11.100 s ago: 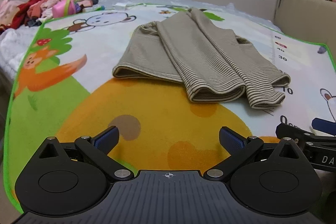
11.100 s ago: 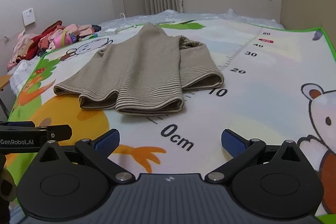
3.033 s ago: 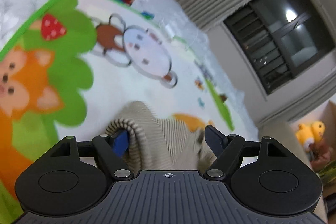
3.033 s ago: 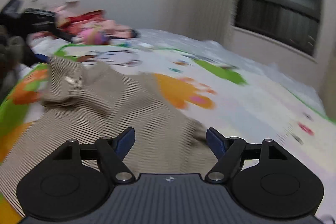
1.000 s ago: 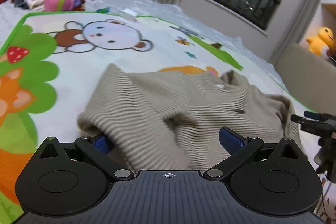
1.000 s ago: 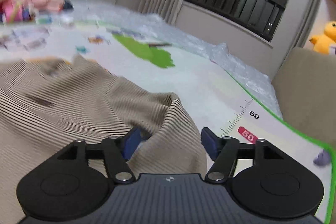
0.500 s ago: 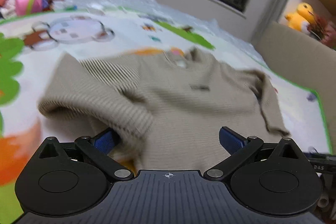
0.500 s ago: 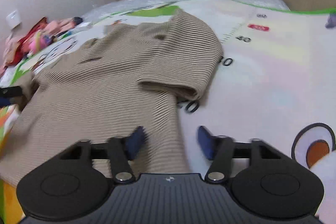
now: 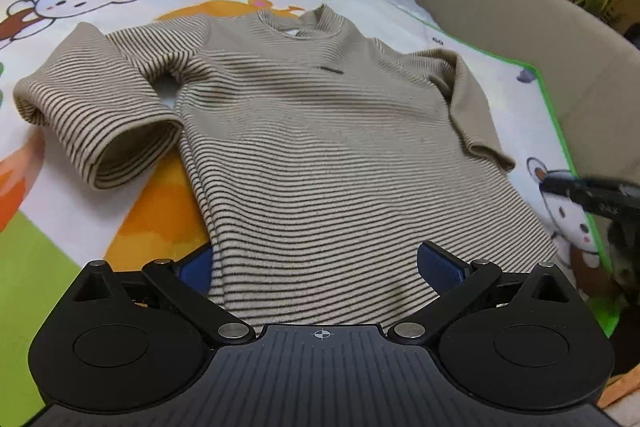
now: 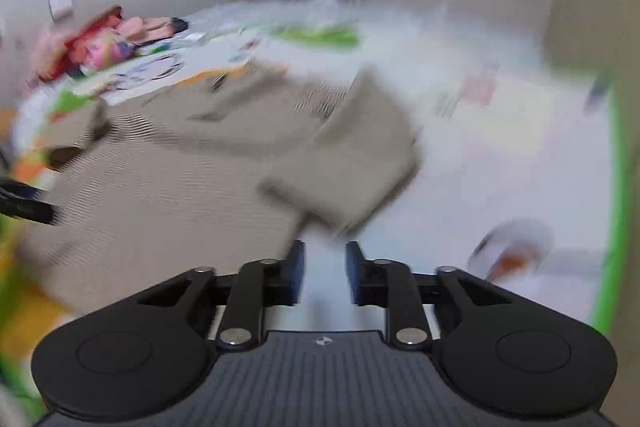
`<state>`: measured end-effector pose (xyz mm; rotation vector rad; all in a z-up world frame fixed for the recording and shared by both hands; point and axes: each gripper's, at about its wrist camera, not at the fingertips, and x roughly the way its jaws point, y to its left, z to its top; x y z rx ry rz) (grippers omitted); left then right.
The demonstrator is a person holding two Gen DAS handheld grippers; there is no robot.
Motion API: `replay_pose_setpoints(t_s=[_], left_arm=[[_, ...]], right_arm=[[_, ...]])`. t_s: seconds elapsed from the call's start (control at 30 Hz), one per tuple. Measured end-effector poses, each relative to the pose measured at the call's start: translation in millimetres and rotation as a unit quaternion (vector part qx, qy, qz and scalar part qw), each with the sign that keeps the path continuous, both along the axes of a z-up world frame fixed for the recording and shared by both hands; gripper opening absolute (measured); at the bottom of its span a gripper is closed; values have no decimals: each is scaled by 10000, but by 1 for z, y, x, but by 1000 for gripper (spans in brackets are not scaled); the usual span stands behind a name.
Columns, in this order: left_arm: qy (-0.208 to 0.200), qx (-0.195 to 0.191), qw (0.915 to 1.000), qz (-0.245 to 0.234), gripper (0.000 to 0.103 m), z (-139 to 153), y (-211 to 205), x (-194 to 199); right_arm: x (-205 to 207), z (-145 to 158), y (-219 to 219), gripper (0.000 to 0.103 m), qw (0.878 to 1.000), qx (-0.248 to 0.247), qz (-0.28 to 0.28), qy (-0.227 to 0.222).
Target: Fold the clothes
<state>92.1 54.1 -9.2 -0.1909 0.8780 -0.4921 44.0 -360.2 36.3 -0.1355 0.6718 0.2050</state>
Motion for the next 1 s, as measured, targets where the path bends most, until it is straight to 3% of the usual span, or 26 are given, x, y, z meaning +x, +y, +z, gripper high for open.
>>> replay_pose_setpoints(t_s=[0.03,0.07,0.23,0.27,0.3,0.33,0.37,0.47,0.53,0.6,0.73,0.87,0.93,0.97,1.0], left_arm=[[-49,-47,10000,36,103,3,0,0],[-112,-97,9998,95,103,6,0,0],[-565,-534,9961,424,103,22,-6,5],[-666,-627,9947,470,103,26,-9,5],[-796,-701,9931,508,103,30,-11,5],[-943,-747,9914,507,103,35,-12,2],[-1106,-761,9899,461,103,40,-13,-1],[-1599,-668,9846,220,103,52,-14,-13],[-1834,-713,9803,168,103,58,-11,-15],[-1903,-892,9776,138,103,64,-9,-11],[-1702,-969,9806,-22,103,51,-23,10],[-1194,-628,9905,254,103,14,-37,33],[-653,-376,9957,541,103,-10,-37,45],[-556,-331,9964,544,103,-19,-36,48],[-715,-301,9960,447,103,-23,-37,46]], right_arm=[[4,1,7,51,9997,-161,133,-129],[9,0,14,56,9991,-278,257,-208],[47,-39,55,69,9885,-1345,658,-234],[56,-47,57,67,9878,-1408,639,-194],[64,-48,52,60,9914,-1161,595,-99],[72,-41,44,20,9954,-804,522,59],[78,-28,32,11,9975,-625,324,21],[90,25,-14,11,9959,-401,-566,-575],[92,62,-51,11,9867,-106,-1261,-1019],[90,88,-69,11,9805,158,-1491,-1269],[92,110,-49,11,9839,558,-1027,-1355],[107,119,-15,11,9831,1188,-631,-1242],[119,128,12,11,9824,1302,-297,-1304],[126,133,27,11,9817,1356,-118,-1332],[132,137,42,11,9806,1413,65,-1355]])
